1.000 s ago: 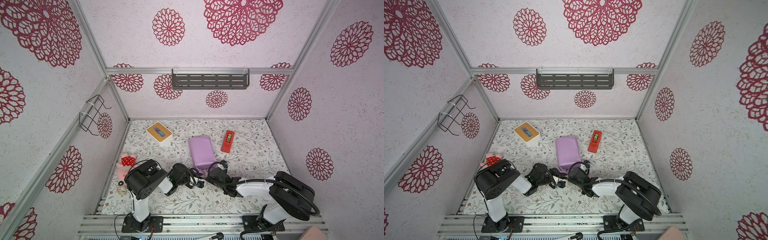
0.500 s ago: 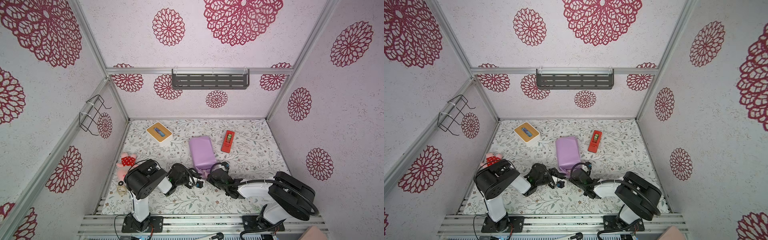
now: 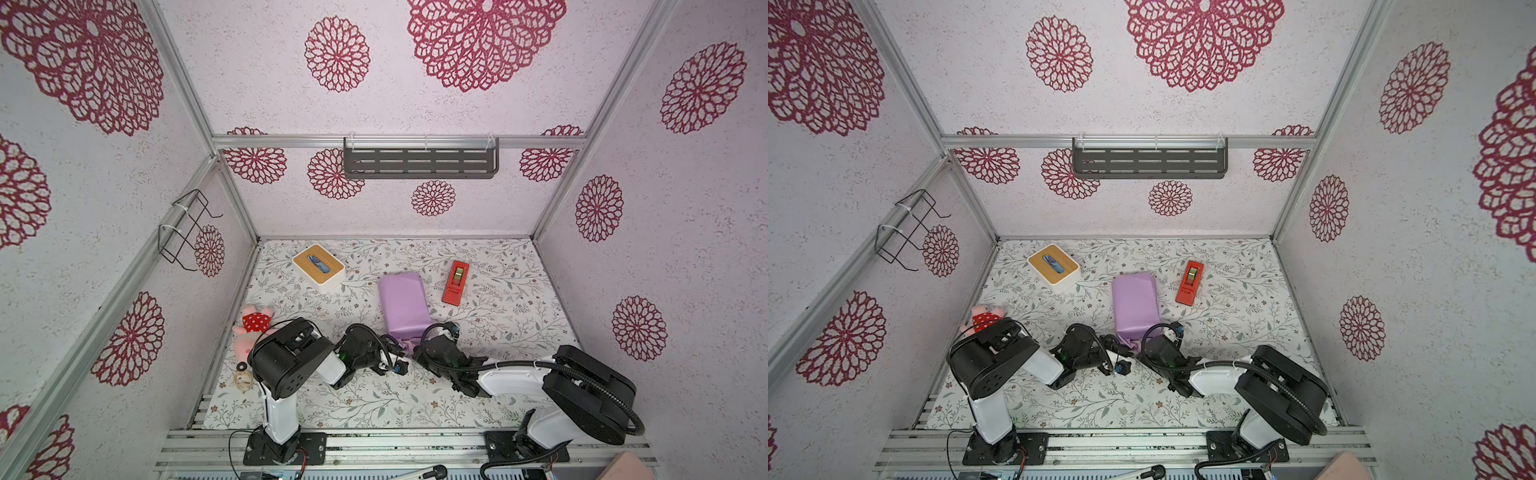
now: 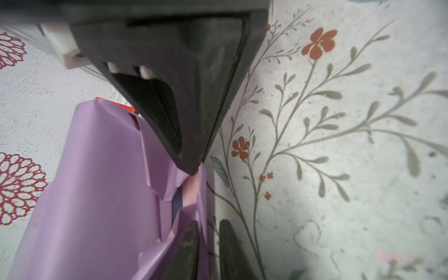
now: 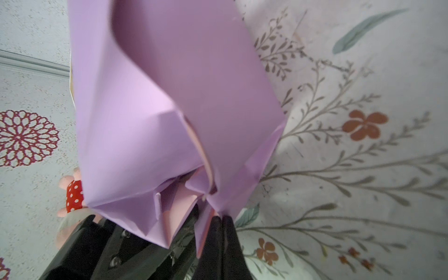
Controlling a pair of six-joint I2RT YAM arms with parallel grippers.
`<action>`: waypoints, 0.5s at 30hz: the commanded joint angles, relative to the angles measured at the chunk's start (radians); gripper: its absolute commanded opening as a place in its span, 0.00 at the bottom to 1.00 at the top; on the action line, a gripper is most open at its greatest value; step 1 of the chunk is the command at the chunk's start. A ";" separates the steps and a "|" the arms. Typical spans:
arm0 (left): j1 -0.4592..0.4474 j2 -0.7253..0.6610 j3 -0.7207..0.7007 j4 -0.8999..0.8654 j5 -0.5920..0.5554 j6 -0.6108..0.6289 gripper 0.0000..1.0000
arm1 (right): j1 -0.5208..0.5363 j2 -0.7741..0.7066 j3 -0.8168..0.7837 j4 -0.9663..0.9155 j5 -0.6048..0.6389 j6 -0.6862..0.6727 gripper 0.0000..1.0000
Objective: Wrap a gift box in wrapping paper
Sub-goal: Fifth fold the wrapping paper around the gift box.
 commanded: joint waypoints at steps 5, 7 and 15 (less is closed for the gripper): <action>0.004 0.036 0.021 0.020 0.004 0.007 0.14 | -0.005 -0.026 0.011 0.018 0.009 0.014 0.00; 0.004 0.041 0.021 0.032 0.005 0.000 0.11 | -0.006 -0.028 0.010 0.020 0.008 0.013 0.00; 0.003 0.059 0.016 0.089 0.004 -0.026 0.01 | -0.008 -0.030 0.007 0.023 0.013 0.006 0.00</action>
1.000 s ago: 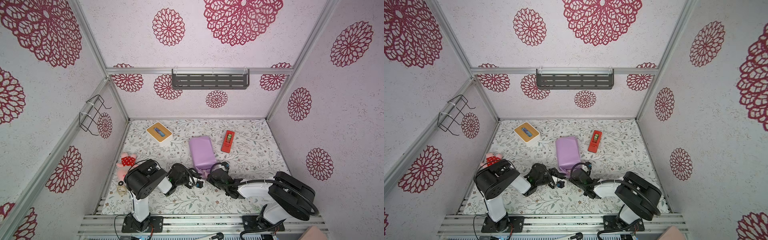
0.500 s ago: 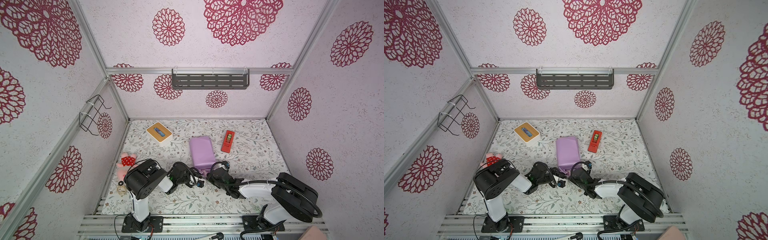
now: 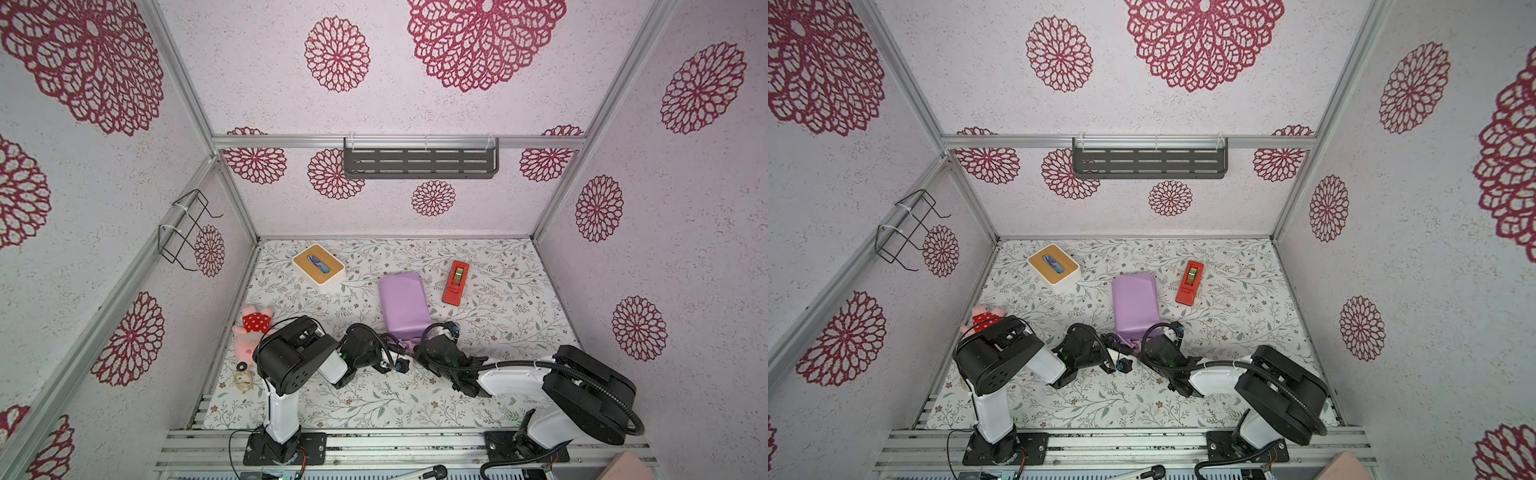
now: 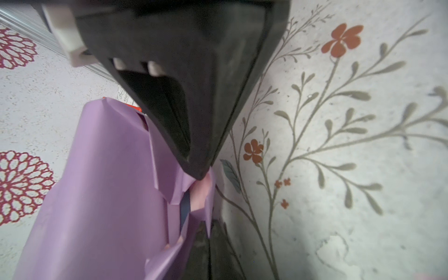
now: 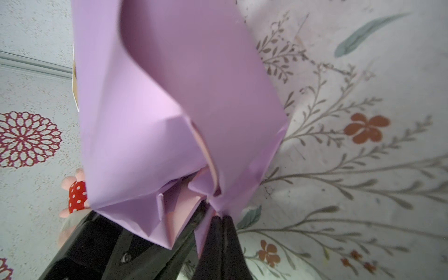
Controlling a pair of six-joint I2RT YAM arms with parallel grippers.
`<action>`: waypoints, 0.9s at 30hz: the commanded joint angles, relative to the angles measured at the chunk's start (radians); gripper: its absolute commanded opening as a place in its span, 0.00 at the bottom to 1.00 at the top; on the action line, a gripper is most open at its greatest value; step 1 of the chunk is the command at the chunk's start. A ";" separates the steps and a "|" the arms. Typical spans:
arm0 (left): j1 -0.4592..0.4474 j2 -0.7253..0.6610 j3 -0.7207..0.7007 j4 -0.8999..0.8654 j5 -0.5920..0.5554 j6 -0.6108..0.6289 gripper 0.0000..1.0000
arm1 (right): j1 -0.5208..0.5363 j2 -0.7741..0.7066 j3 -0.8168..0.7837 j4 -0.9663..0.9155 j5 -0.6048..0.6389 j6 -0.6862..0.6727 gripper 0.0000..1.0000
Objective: Wrap a gift box in wrapping paper
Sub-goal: Fifth fold the wrapping paper around the gift box.
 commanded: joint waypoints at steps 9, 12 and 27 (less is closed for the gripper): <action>0.004 0.000 -0.027 0.064 0.005 -0.045 0.00 | -0.035 -0.080 0.008 -0.037 0.011 -0.047 0.05; 0.006 0.000 -0.033 0.092 0.015 -0.079 0.00 | -0.052 -0.129 0.015 -0.087 0.009 -0.106 0.15; 0.003 0.103 -0.090 0.394 -0.020 -0.206 0.00 | -0.192 -0.232 0.263 -0.478 -0.036 -0.603 0.44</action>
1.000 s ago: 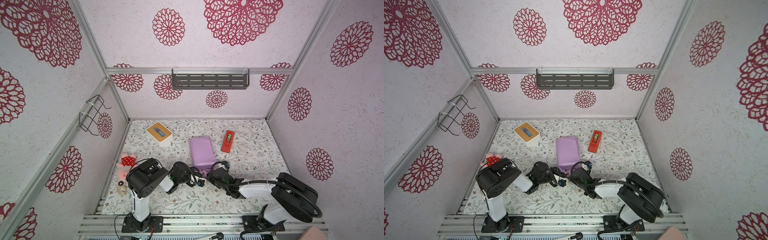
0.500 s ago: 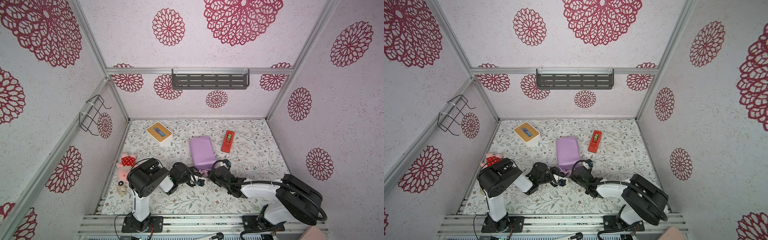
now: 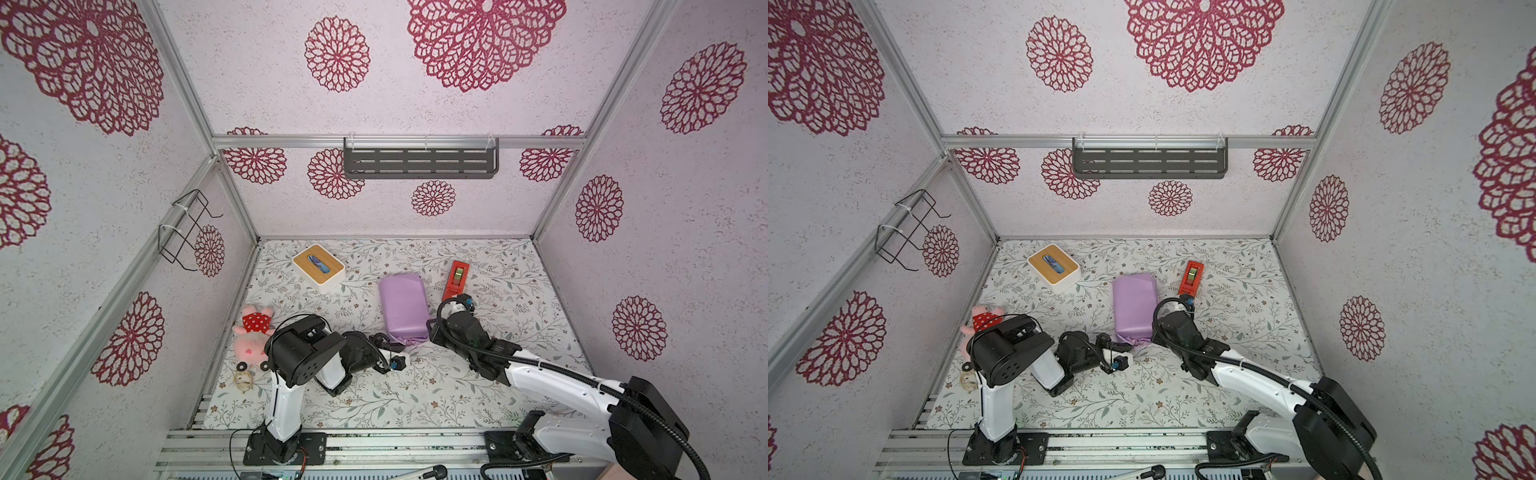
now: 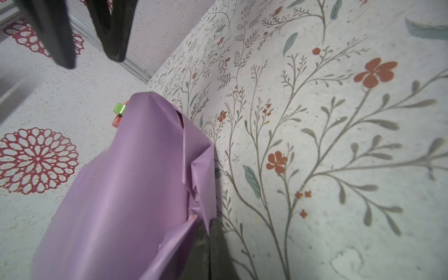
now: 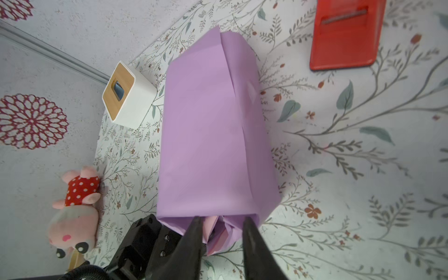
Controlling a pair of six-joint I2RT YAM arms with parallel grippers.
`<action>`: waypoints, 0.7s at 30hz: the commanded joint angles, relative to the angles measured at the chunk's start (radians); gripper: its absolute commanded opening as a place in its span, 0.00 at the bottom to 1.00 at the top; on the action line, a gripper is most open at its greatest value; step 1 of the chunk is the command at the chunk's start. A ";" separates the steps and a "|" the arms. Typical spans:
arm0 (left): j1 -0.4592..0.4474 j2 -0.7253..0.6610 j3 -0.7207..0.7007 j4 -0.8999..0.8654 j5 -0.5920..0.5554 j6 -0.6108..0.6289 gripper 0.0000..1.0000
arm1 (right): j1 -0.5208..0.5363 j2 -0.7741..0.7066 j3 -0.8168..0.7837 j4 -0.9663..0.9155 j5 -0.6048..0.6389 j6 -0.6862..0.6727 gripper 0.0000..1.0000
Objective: Wrap a gift box in wrapping paper
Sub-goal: Fifth fold the wrapping paper around the gift box.
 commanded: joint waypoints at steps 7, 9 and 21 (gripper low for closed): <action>-0.007 -0.015 -0.021 0.026 -0.034 -0.019 0.00 | -0.076 0.236 0.245 -0.139 -0.069 -0.301 0.67; -0.008 -0.021 -0.020 0.015 -0.038 -0.020 0.00 | -0.083 0.270 0.258 -0.140 -0.082 -0.309 0.68; -0.014 -0.030 -0.052 0.070 -0.100 -0.081 0.00 | -0.097 0.308 0.195 -0.154 -0.064 -0.293 0.67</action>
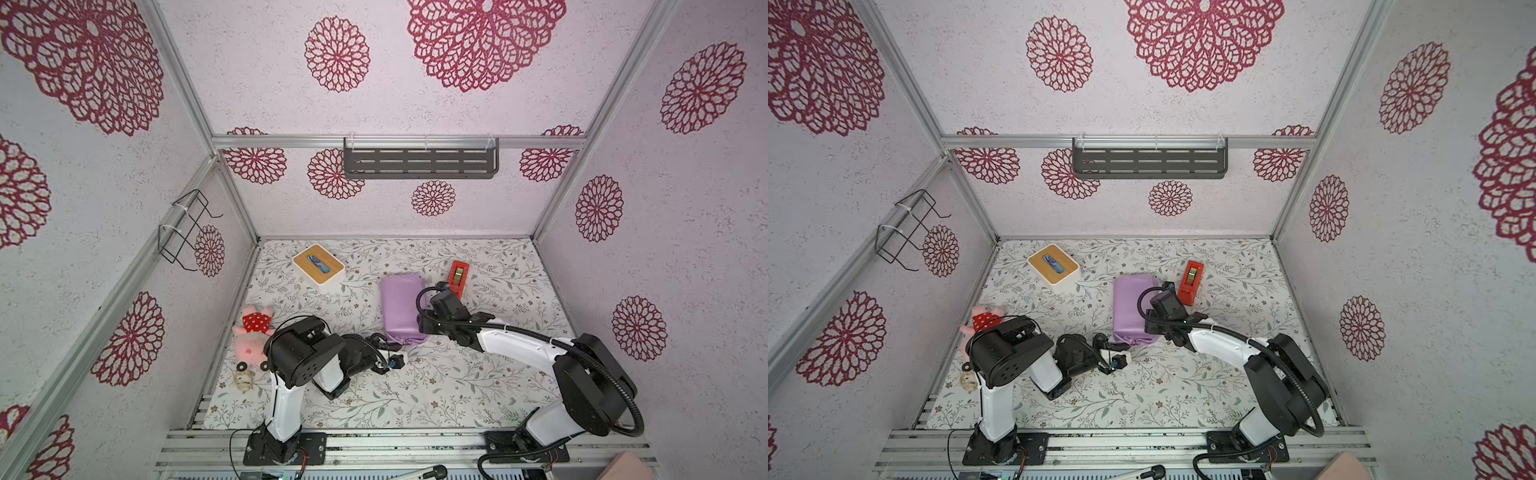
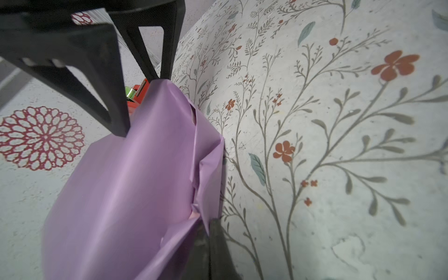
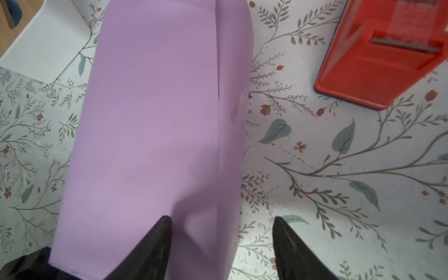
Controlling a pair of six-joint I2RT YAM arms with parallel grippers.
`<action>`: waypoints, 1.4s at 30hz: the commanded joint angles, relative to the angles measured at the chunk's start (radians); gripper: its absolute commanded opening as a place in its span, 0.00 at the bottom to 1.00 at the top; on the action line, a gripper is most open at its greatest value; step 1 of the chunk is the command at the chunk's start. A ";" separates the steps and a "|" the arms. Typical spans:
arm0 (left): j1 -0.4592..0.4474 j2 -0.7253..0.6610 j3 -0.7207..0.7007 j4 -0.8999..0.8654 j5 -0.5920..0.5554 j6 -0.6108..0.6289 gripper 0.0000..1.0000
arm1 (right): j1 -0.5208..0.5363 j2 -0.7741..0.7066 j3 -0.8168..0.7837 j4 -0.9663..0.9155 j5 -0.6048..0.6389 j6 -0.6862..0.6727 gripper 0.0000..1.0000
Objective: Wrap a gift box in wrapping paper
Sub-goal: Fifth fold the wrapping paper around the gift box.
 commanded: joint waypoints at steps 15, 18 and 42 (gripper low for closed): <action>-0.002 -0.020 0.012 0.095 -0.082 -0.116 0.00 | -0.008 0.024 -0.034 -0.038 0.018 -0.031 0.63; -0.001 -0.020 0.024 0.087 -0.095 -0.135 0.00 | -0.009 0.028 -0.037 -0.037 0.016 -0.035 0.63; -0.004 -0.052 0.053 0.014 -0.101 -0.102 0.00 | 0.012 -0.175 -0.026 0.033 -0.067 -0.325 0.74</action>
